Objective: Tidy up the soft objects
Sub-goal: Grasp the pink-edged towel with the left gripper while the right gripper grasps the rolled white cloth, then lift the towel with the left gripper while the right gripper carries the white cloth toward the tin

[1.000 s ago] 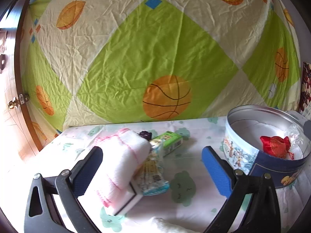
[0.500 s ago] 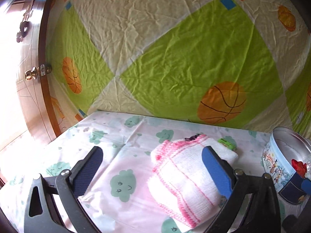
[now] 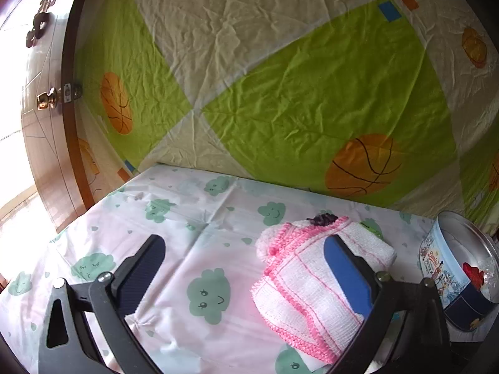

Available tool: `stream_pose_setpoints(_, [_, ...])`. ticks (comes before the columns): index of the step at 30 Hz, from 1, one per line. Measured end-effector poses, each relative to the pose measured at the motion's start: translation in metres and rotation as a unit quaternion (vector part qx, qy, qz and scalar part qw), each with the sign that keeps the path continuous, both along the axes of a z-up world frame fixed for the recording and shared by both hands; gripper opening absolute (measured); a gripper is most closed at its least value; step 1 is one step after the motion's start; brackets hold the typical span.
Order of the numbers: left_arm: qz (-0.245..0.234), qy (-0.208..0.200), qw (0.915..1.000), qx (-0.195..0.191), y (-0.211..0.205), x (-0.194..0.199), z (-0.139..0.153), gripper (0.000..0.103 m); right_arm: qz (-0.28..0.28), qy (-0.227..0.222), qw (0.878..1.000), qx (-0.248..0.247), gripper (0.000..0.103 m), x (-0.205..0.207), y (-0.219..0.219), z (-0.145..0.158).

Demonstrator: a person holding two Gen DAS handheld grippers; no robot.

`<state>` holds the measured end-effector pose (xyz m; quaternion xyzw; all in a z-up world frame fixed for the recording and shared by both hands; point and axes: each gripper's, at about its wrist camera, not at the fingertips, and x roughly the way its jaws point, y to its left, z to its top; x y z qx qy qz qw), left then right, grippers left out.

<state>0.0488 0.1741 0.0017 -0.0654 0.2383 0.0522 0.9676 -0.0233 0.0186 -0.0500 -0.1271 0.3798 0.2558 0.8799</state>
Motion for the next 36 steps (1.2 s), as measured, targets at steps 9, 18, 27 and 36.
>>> stream_pose_setpoints(9, [-0.132, 0.008, 0.9912, 0.006, -0.045, 0.0, 0.001, 0.103, -0.043, -0.046, 0.994, 0.093, 0.031, -0.007, -0.039, 0.023])
stream_pose_setpoints(18, [-0.12, 0.08, 0.988, 0.055, -0.067, 0.031, -0.022, 0.074, -0.07, -0.038, 0.988, 0.129, 0.031, -0.002, -0.054, 0.024])
stream_pose_setpoints(27, [-0.109, 0.061, 0.9835, -0.131, -0.02, 0.027, -0.025, 0.044, -0.079, -0.071, 0.986, 0.127, 0.031, -0.011, -0.056, 0.028])
stream_pose_setpoints(36, [-0.15, -0.014, 0.9553, -0.254, -0.003, 0.006, -0.006, 0.054, -0.094, -0.109, 0.98, 0.14, 0.031, -0.019, -0.065, 0.039])
